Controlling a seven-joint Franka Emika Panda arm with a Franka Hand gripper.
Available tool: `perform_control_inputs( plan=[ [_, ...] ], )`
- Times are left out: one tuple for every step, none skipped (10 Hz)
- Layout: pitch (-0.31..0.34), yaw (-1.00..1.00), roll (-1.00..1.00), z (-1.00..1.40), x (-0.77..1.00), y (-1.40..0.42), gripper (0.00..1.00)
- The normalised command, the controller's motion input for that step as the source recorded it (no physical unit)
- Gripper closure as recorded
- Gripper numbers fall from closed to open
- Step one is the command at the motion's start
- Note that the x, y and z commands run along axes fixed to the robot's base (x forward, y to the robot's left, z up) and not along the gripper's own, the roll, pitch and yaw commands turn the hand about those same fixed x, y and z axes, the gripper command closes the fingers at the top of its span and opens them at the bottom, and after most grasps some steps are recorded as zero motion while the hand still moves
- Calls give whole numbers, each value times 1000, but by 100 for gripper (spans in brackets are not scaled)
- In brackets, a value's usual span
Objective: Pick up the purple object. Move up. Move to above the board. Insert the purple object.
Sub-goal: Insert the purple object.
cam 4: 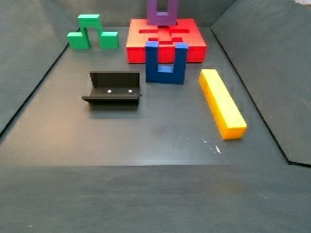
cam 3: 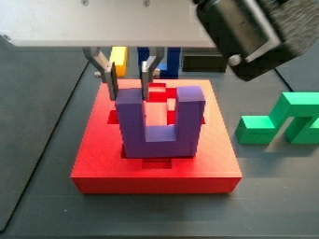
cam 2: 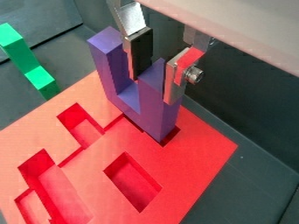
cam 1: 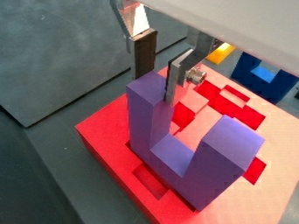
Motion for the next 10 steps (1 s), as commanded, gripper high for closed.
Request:
perform_control_inputs(
  plan=[
    [-99, -174, 49, -203, -146, 0, 100],
    [-23, -51, 0, 0, -23, 0, 100],
    [0, 0, 4, -3, 0, 0, 100],
    [0, -60, 94, -17, -111, 0, 100],
    [3, -114, 114, 37, -237, 0, 100],
    [31, -74, 161, 377, -131, 0, 100],
    [39, -51, 201, 280, -31, -3, 100],
    [4, 0, 31, 17, 3, 0, 100],
    [0, 0, 0, -37, 0, 0, 100],
    [0, 0, 69, -123, 103, -106, 100]
  ],
)
